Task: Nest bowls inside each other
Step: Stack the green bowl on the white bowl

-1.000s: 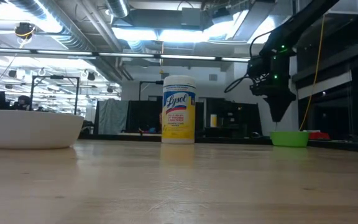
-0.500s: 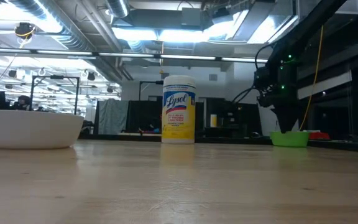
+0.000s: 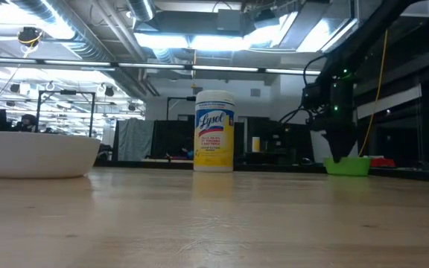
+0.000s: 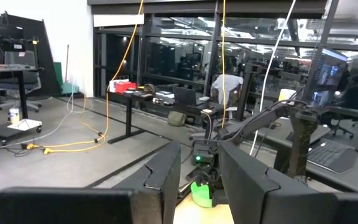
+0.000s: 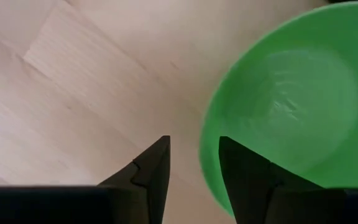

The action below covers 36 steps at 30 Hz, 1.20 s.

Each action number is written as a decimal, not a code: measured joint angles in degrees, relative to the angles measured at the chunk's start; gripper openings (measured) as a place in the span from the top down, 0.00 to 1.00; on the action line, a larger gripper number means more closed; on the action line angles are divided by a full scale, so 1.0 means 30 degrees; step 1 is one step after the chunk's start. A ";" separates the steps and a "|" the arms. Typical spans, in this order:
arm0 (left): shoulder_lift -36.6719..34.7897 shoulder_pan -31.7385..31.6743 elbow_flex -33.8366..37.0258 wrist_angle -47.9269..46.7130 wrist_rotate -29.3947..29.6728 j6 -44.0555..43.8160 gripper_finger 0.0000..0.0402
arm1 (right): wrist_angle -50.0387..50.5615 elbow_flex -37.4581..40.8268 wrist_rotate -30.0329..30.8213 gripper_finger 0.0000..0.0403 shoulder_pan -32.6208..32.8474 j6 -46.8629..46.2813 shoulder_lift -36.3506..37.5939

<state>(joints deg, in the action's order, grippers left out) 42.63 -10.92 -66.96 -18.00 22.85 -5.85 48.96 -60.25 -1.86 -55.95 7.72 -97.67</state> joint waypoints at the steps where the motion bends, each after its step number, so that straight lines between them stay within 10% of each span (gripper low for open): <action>1: 0.0000 0.0000 0.0000 0.0000 0.0000 -0.0002 0.74 | -0.0110 -0.0006 -0.0024 0.66 0.0135 -0.0095 -0.0127; 12: -0.0145 0.0000 0.0000 0.0007 -0.0386 -0.0006 0.75 | 0.0075 -0.0116 0.1549 0.97 0.1238 -0.1589 -0.2137; 36: -0.0342 0.0000 0.0000 -0.0092 -0.1144 0.0469 0.75 | 0.1101 0.0058 0.1147 1.00 0.3360 -0.3106 -0.0028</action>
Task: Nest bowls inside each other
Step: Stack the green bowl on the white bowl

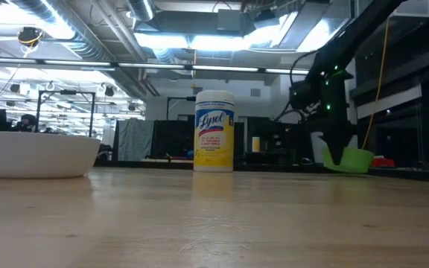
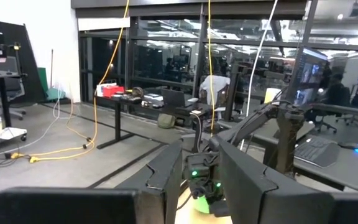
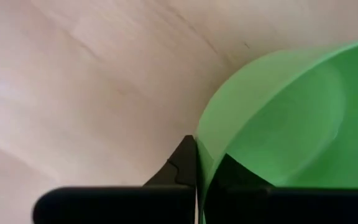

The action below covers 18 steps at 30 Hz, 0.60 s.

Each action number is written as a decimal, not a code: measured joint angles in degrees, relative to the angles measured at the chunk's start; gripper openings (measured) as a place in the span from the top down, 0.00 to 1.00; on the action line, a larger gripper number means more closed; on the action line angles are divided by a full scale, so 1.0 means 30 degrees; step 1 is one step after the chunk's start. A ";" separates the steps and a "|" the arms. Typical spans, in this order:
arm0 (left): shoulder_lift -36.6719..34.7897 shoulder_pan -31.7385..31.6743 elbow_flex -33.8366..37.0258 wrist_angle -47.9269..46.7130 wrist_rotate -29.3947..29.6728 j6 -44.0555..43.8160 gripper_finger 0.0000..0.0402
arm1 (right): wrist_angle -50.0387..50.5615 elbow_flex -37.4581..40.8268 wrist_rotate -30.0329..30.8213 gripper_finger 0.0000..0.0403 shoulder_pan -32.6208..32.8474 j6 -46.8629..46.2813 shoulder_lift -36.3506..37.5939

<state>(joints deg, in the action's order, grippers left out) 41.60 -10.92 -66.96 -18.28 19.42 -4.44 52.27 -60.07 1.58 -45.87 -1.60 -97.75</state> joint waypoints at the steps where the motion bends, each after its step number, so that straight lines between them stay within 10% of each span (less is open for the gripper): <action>1: 0.0000 0.0000 0.0000 -0.0003 -0.0007 0.0045 0.75 | 0.0013 0.0000 -0.0068 1.00 0.0129 -0.0117 0.0329; 18: 0.0000 0.0000 0.0000 -0.0003 -0.0373 0.0740 0.75 | -0.2456 -0.0029 -0.3797 1.00 0.3596 -0.3978 0.7737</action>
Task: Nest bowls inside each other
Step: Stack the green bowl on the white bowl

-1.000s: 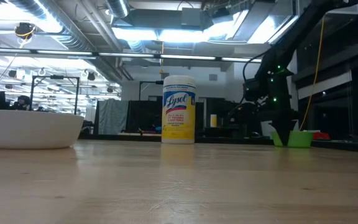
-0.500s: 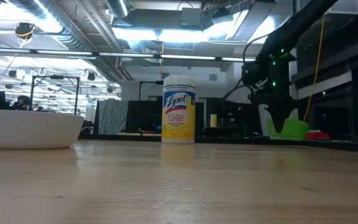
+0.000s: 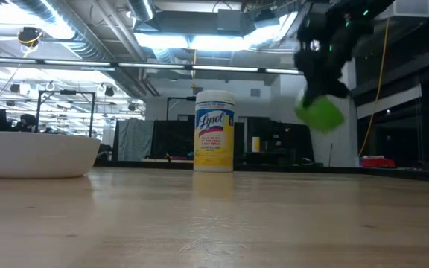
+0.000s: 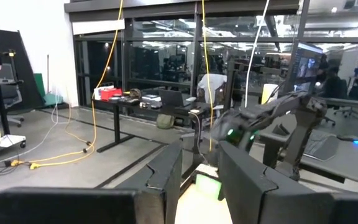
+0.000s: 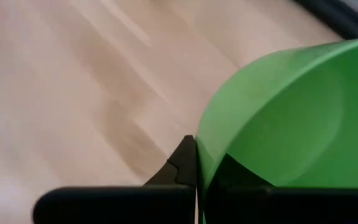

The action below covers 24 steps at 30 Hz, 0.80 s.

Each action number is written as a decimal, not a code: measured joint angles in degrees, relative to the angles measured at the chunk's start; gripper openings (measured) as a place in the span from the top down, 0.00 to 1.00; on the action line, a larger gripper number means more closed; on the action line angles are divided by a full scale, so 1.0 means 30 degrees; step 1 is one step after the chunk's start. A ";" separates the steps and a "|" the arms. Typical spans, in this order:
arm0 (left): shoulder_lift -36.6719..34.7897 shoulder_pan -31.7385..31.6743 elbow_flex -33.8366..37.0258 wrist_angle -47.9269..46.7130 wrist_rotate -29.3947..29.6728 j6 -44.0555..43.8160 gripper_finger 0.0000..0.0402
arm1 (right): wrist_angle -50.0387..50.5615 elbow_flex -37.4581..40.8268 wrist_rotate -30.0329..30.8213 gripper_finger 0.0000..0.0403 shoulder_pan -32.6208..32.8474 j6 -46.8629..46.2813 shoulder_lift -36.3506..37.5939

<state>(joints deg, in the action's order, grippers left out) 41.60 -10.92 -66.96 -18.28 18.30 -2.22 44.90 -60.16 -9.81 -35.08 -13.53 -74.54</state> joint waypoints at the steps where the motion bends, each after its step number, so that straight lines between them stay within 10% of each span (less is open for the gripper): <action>1: 0.0000 0.0000 0.0000 0.0000 0.0002 -0.0003 0.75 | -0.0716 -0.0010 -0.0511 1.00 0.0240 -0.0459 0.0483; 24: -0.2288 -0.0003 -0.0022 -0.1626 -0.0124 0.0140 0.75 | -2.6486 -0.0058 -0.8201 1.00 0.6909 -0.8134 0.4888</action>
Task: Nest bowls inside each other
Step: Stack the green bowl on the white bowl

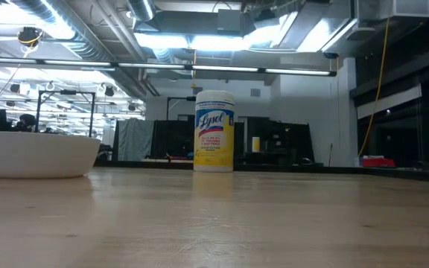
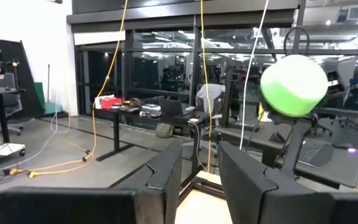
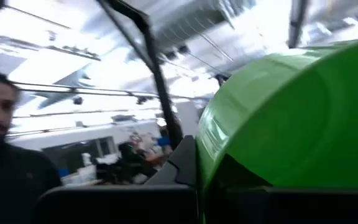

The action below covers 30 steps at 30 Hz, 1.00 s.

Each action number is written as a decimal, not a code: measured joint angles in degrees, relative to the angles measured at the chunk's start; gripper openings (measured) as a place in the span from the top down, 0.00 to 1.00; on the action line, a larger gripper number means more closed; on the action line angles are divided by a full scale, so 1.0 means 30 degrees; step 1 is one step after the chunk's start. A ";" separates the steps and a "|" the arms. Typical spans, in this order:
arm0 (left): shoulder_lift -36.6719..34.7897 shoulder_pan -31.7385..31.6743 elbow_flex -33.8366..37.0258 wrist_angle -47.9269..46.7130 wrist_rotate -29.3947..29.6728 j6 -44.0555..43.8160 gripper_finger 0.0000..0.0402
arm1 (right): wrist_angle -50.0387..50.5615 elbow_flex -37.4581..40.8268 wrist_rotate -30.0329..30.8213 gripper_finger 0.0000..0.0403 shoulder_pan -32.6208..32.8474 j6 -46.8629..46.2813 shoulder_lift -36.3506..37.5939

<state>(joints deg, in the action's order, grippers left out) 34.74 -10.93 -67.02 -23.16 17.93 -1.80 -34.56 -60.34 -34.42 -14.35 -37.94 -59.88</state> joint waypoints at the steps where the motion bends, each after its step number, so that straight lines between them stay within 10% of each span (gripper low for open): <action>1: -0.0061 -0.0004 0.0000 -0.0148 -0.0006 0.0007 0.75 | -0.0183 0.0000 0.0134 1.00 0.0255 0.0178 0.0000; 16: 0.0514 0.0001 0.0007 -0.0890 -0.6440 -0.2330 0.75 | -0.8705 0.0007 -0.2404 1.00 0.4634 0.0261 -0.3113; 30: 0.6050 0.0033 0.0009 1.1101 -1.6222 -0.8048 0.75 | -1.3782 -0.5290 -0.5407 1.00 0.7199 -0.0378 -0.8661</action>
<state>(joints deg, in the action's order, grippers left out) 52.89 -10.83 -67.00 10.14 -30.74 -25.95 -75.90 -76.21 -50.64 7.24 -39.07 -85.86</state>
